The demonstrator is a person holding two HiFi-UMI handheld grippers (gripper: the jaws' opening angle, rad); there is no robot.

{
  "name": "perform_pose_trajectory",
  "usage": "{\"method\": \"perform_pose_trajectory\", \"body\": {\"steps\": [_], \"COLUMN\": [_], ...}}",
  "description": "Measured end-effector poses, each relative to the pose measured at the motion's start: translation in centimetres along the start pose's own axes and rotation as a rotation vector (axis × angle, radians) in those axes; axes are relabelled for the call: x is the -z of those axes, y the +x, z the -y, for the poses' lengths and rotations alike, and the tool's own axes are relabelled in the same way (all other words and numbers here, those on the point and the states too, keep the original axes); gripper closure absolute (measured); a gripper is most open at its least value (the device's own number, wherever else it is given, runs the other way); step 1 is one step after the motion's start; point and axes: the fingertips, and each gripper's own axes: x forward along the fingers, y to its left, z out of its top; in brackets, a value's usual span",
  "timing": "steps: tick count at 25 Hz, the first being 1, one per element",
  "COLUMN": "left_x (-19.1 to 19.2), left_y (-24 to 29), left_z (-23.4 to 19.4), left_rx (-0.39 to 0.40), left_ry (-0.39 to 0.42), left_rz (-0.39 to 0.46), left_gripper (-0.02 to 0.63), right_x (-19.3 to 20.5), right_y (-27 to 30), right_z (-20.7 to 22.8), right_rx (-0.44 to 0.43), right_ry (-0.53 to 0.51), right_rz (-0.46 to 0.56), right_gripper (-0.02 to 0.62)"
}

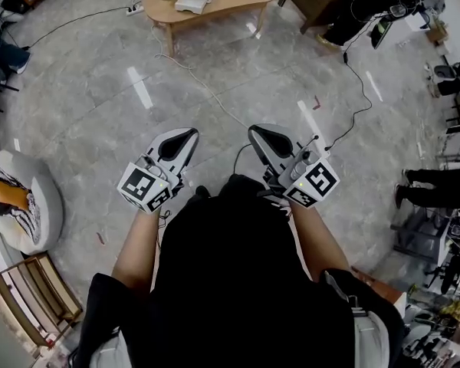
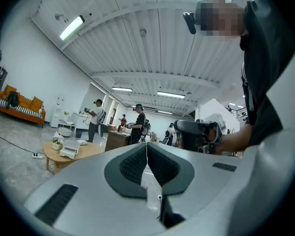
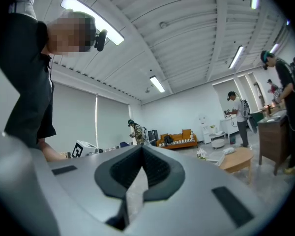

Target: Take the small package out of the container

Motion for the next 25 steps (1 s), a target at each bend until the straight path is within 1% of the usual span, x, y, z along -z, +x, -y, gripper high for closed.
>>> {"method": "perform_pose_trajectory", "body": {"steps": [4,7,10,15,17,20,22,25], "left_x": [-0.7,-0.8,-0.3,0.1,-0.1,-1.0,-2.2,-4.5], "left_y": [-0.7,-0.8,0.2,2.6,4.0,6.7,8.8,12.5], "left_z": [-3.1,-4.3,-5.3,-7.6,-9.4,-13.3,-15.7,-18.6], "left_rx": [-0.051,-0.065,-0.069,-0.044,-0.053,-0.084,-0.103,-0.115], "left_ry": [-0.027,-0.034,-0.036,-0.027,-0.026,-0.031,-0.031,-0.011], "left_rz": [0.015,0.016,-0.001,-0.041,-0.056,-0.059,-0.065,-0.068], "left_gripper": [0.589,0.589,0.589,0.589,0.589,0.589,0.589,0.589], "right_x": [0.2,0.6,0.8,1.5,1.6,1.3,0.7,-0.5], "right_y": [0.1,0.4,1.6,5.0,6.5,9.0,10.4,11.9], "right_z": [1.7,2.9,4.4,8.4,10.4,14.2,17.3,22.1], "right_rx": [0.036,0.048,0.035,-0.002,-0.013,-0.035,-0.039,-0.037], "right_ry": [0.026,0.041,0.050,0.099,0.103,0.101,0.109,0.118], "right_rz": [-0.006,-0.017,-0.014,0.000,0.000,0.006,0.020,0.037], "right_gripper": [0.584,0.584,0.584,0.584,0.584,0.584,0.584,0.584]}}
